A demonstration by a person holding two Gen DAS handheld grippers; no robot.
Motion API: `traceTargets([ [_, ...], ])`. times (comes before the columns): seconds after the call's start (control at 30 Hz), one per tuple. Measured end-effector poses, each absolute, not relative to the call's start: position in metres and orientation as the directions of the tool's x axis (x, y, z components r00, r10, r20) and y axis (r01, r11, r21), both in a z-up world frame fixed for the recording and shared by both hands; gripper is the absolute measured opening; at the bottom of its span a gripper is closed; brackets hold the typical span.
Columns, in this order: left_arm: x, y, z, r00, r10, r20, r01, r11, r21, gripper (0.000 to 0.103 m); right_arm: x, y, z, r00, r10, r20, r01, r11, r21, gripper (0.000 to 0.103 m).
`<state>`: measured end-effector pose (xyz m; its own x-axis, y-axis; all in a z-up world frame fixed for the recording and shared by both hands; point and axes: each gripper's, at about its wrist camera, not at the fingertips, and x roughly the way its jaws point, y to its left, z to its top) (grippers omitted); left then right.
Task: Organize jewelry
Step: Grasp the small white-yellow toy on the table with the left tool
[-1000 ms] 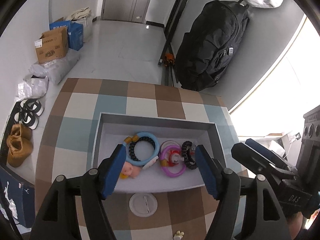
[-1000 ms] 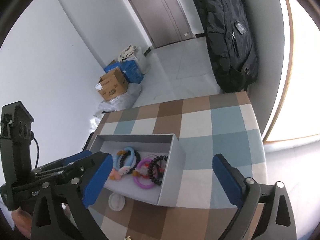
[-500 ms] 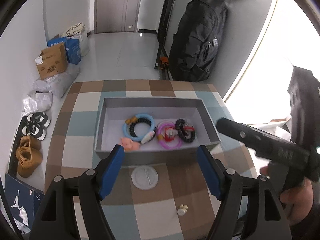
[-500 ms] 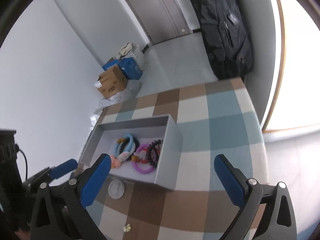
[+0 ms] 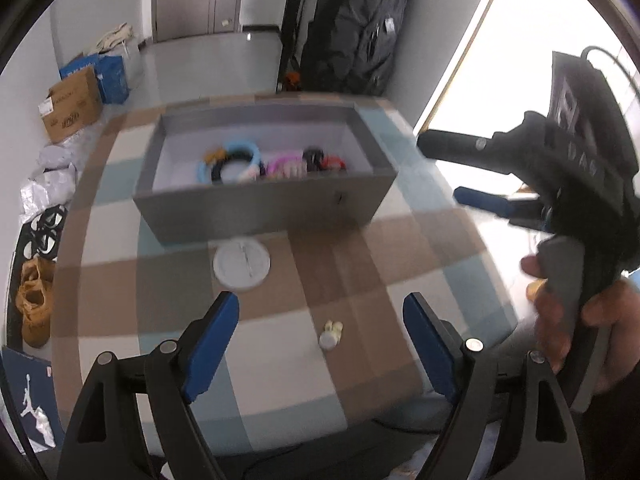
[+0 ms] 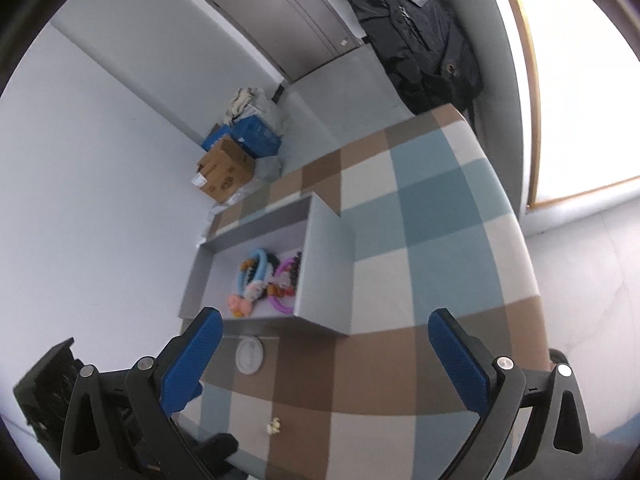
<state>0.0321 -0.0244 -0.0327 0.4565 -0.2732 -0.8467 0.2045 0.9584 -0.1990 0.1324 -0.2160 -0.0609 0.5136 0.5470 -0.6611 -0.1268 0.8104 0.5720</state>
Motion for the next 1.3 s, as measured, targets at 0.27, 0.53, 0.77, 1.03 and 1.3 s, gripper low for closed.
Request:
traceTargets([
  [0.27,0.026,-0.032,-0.045,0.429,-0.234,-0.873,0.234,0.962,-0.143,0.081,0.127,-0.213,-0.069,0.493,0.516,-0.701,-0.125,0.839,0.529,0.103],
  [0.53,0.023,-0.044,-0.058,0.370,-0.241,-0.897,0.292,0.947,-0.134,0.055,0.123,-0.212,-0.073,0.488,0.498,-0.717,-0.121,0.852,0.510,0.103],
  [0.77,0.022,-0.046,-0.058,0.383,-0.246,-0.891,0.296,0.946,-0.134,0.042,0.122,-0.214,-0.073,0.489,0.495,-0.718,-0.110,0.852,0.512,0.103],
  [1.03,0.028,-0.052,-0.059,0.389,-0.225,-0.893,0.317,0.943,-0.100,0.011,0.124,-0.212,-0.074,0.482,0.490,-0.727,-0.111,0.857,0.503,0.103],
  [1.3,0.028,-0.049,-0.056,0.386,-0.237,-0.892,0.310,0.944,-0.116,0.007,0.127,-0.215,-0.080,0.471,0.483,-0.738,-0.086,0.858,0.506,0.103],
])
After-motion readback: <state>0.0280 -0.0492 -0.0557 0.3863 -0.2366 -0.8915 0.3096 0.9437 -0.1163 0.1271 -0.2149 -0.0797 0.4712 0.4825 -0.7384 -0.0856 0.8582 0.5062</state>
